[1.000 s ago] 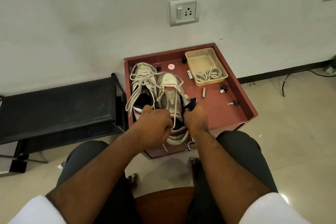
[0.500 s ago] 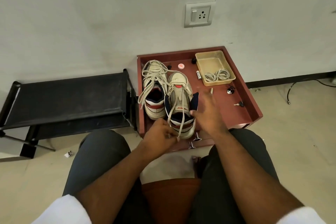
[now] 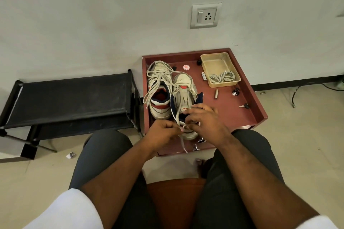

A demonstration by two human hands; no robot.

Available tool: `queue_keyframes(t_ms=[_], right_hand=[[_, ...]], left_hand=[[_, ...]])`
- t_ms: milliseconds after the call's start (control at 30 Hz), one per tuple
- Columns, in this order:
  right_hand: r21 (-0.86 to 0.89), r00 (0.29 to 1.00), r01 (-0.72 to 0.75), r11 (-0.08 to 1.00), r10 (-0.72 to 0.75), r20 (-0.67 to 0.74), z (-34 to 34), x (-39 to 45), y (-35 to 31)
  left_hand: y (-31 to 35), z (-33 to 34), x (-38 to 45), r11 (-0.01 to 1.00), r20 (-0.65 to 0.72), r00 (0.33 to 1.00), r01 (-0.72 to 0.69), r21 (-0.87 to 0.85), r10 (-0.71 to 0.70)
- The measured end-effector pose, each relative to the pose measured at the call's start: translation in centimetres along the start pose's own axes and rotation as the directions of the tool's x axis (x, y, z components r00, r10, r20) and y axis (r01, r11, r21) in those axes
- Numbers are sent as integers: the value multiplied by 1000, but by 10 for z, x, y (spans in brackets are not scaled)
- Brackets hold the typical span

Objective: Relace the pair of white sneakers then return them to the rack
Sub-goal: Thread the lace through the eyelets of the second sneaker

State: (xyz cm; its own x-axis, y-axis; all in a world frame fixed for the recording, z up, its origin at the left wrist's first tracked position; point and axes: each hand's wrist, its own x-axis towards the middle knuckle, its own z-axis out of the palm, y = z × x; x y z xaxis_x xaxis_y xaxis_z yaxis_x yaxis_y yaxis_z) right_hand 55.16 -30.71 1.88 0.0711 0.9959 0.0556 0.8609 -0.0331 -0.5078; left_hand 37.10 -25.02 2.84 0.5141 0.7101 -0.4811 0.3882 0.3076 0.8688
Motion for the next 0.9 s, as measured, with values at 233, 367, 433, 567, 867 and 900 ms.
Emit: queue_keyframes(t_ms=[233,367,433,567,867,900], right_hand=[[826,910,-132,548,397,-118,-18,5,-8],[903,848,13,429,474,-237,-41,37,-18],[900,835,60,432,473,-283,-52,58,-22],[872,817,120,474,452,-358,-74,102,-23],[837,804,158,525,424,-418,-105,165,-18],[835,809,157,528,416,-415,-105,165,-17]], left_hand=[[40,-5,1,893,21,981,-167,-417,193],[83,-11,32,877,-98,896,-444,-184,433],[107,-15,50,839,-125,841,-537,-88,526],[151,-22,79,790,-282,745,-607,91,605],[205,-43,121,770,-279,726,-631,92,629],[207,-42,122,766,-274,722,-635,101,635]])
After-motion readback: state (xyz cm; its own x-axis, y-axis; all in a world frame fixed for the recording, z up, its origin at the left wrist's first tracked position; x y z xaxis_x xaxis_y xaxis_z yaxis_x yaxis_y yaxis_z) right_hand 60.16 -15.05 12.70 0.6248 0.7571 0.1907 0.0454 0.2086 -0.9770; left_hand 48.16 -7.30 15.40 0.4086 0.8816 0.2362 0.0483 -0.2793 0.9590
